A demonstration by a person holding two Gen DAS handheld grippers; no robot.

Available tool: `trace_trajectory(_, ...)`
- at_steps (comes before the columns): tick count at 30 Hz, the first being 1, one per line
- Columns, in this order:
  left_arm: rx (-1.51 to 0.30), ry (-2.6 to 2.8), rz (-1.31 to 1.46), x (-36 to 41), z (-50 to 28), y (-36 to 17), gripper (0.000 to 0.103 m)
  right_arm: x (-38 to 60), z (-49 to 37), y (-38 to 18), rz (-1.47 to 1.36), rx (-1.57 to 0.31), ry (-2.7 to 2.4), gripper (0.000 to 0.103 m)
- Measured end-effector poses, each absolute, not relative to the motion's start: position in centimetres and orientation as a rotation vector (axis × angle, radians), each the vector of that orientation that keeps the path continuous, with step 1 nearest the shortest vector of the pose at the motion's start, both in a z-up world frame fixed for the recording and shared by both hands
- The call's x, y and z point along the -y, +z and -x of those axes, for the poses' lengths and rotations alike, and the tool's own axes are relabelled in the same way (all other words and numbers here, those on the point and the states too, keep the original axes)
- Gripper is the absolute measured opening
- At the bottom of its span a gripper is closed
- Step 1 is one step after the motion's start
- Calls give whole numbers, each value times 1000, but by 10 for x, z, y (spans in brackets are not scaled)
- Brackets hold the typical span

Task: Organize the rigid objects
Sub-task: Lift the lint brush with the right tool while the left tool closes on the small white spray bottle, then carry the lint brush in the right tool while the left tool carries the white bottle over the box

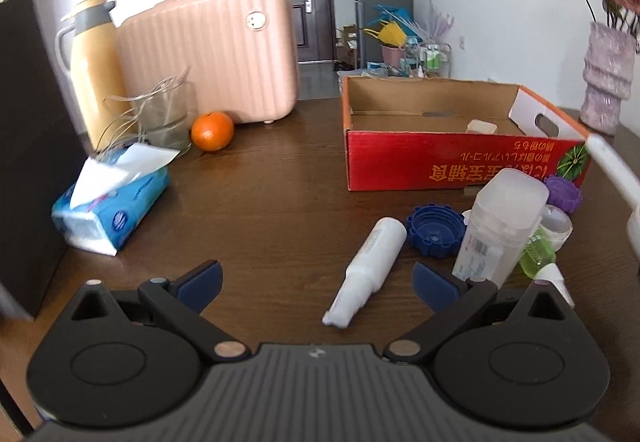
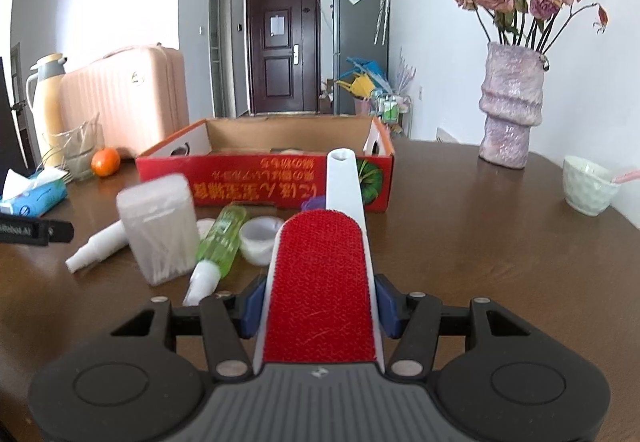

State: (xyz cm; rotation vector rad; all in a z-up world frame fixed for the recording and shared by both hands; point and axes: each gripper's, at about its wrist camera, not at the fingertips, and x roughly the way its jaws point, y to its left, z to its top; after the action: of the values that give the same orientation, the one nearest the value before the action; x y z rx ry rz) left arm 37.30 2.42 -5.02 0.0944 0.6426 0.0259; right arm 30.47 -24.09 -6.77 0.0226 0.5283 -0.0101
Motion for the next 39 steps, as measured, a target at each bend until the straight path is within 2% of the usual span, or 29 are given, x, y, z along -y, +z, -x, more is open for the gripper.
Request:
trace_trajectory(12, -692, -12, -117, -15, -419, -83, 100, 247, -336, -68, -7, -487, -25, 55)
trace_trajectory(18, -723, -67, -99, -11, -430, -91, 78, 246, -337, -74, -3, -493, -3, 55)
trace_trajectory(19, -731, -75, -100, -10, -432, -93, 70, 246, -337, -74, -4, -493, 0, 55)
trace_trajectory(21, -732, -97, -88, -10, -432, -94, 60, 246, -337, -75, -4, -493, 4, 55)
trace_trajectory(22, -735, -118, -75, -12, -431, -93, 44, 246, -337, -75, -4, -494, 5, 55)
trace_trajectory(23, -736, -138, -62, -13, -431, -92, 34, 246, -337, -76, -4, -496, 6, 55)
trace_trajectory(28, -713, -129, -61, -11, -425, -90, 28, 245, -336, -77, 1, -495, 7, 55)
trace_trajectory(39, -594, -119, -18, -10, -395, -60, 28, 243, -332, -76, 6, -479, 12, 55)
